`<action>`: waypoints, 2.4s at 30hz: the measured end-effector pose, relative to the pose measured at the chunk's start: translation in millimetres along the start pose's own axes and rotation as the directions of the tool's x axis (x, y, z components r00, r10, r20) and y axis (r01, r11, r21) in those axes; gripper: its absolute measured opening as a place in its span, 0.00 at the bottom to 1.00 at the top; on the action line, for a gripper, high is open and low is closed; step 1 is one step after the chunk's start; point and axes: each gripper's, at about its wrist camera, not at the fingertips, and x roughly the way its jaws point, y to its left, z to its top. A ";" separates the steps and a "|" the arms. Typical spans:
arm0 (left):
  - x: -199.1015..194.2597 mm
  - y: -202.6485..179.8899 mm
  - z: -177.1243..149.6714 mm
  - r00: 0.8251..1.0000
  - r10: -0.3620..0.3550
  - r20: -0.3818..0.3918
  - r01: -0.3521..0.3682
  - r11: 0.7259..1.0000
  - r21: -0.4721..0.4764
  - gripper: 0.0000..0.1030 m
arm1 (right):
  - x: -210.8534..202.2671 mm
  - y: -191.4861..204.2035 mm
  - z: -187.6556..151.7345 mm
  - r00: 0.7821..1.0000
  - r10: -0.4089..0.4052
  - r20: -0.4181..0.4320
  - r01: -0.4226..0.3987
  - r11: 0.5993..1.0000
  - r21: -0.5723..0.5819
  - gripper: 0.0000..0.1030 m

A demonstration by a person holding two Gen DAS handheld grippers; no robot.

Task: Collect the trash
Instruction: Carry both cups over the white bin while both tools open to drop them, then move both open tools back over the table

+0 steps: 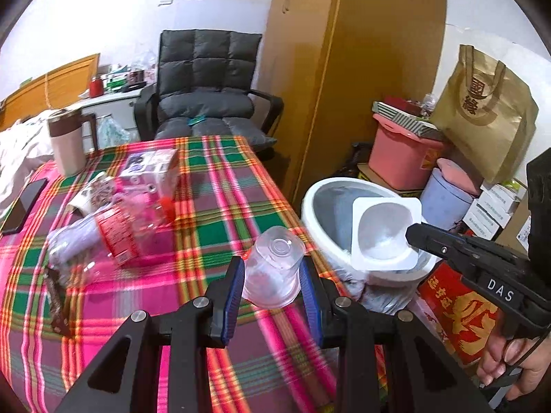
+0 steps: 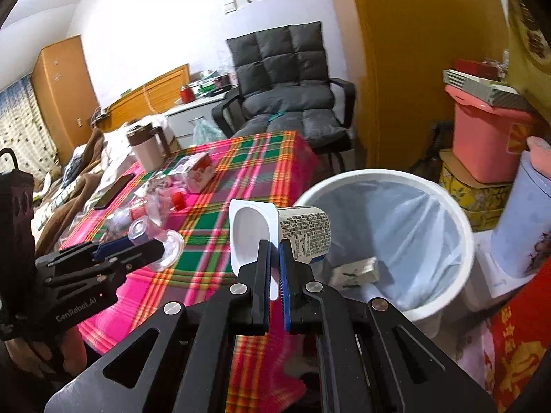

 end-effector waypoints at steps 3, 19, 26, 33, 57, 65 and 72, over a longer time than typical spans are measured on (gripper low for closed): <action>7.1 -9.6 6.0 1.000 -0.019 -0.001 0.019 1.000 0.017 0.32 | -3.2 -11.0 -0.9 1.000 -0.023 0.003 0.023 1.000 0.019 0.07; 52.1 -61.6 26.0 0.993 -0.109 -0.035 0.112 0.990 0.091 0.32 | -8.8 -56.7 -7.4 0.995 -0.100 -0.006 0.100 0.990 0.101 0.07; 75.8 -79.5 29.3 0.986 -0.153 -0.069 0.160 0.981 0.109 0.32 | -5.7 -72.6 -10.7 0.992 -0.123 -0.029 0.126 0.984 0.124 0.07; 98.6 -84.6 27.4 0.977 -0.177 -0.118 0.190 0.976 0.106 0.33 | -0.4 -84.0 -13.2 0.990 -0.130 -0.058 0.137 0.980 0.143 0.07; 85.6 -73.8 22.4 0.979 -0.175 -0.102 0.183 0.980 0.077 0.40 | -1.6 -76.4 -12.9 0.990 -0.128 -0.052 0.134 0.981 0.141 0.34; 57.7 -56.8 12.6 0.985 -0.152 -0.077 0.156 0.986 0.050 0.40 | -9.4 -55.8 -11.8 0.993 -0.110 -0.034 0.113 0.988 0.101 0.34; 32.4 -41.3 1.8 0.991 -0.124 -0.055 0.126 0.992 0.030 0.40 | -13.8 -35.7 -13.6 0.996 -0.080 -0.024 0.082 0.995 0.063 0.34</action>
